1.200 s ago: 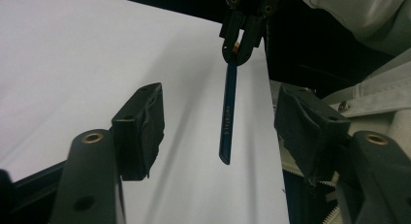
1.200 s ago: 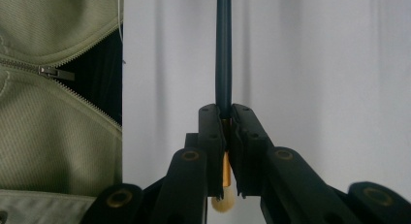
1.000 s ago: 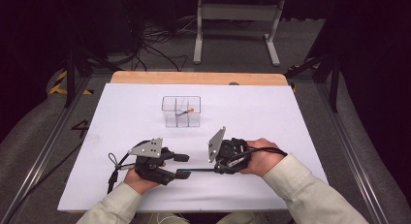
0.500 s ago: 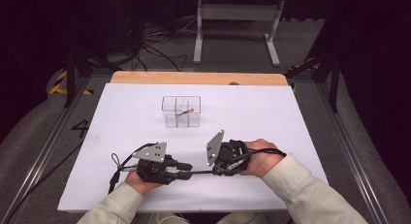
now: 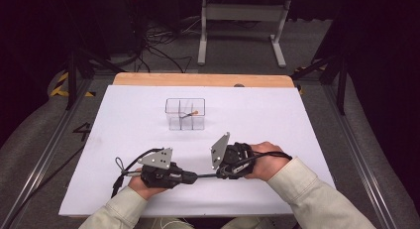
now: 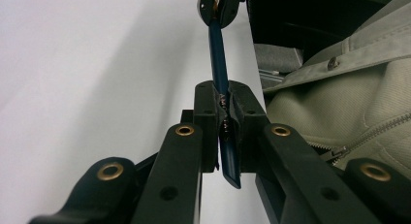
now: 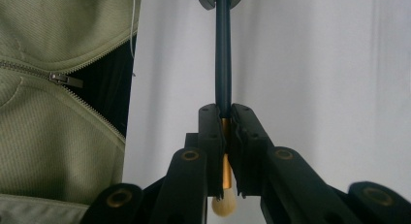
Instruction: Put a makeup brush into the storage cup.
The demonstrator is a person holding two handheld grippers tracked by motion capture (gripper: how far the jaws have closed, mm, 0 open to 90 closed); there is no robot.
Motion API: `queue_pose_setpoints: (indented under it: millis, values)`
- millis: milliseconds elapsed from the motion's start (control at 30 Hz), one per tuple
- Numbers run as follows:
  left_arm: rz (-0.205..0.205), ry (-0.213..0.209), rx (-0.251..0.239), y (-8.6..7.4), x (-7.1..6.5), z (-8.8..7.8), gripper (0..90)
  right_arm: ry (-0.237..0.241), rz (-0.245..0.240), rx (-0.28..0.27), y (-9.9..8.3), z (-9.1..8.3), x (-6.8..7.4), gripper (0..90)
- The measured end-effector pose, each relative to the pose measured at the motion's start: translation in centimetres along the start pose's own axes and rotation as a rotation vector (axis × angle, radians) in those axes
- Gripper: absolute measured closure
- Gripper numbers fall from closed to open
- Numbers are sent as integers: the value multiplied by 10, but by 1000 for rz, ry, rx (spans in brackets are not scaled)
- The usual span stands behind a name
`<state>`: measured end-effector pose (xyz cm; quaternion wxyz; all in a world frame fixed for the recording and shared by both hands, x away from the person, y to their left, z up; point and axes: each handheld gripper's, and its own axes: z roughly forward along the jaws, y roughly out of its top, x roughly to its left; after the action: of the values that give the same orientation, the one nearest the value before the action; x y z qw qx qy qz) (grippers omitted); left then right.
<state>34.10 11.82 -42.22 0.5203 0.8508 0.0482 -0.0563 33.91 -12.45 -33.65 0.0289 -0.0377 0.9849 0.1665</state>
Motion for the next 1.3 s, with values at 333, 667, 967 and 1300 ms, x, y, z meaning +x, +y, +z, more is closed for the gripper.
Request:
queue_pose_setpoints:
  millis: [333, 667, 967, 1300]
  values:
    - [12, 23, 19, 0, -1, 0, 843, -2, 4, -7, -1, 0, -1, 835]
    - [5, 59, -41, 0, -1, -10, 846, 9, 65, -202, -16, -9, -5, 627]
    - [9, 57, -68, -1, -2, -12, 846, -40, 166, -465, -51, -19, -6, 563]
    - [17, 52, -90, -1, -3, -15, 846, -68, 221, -590, -71, -15, -3, 535]
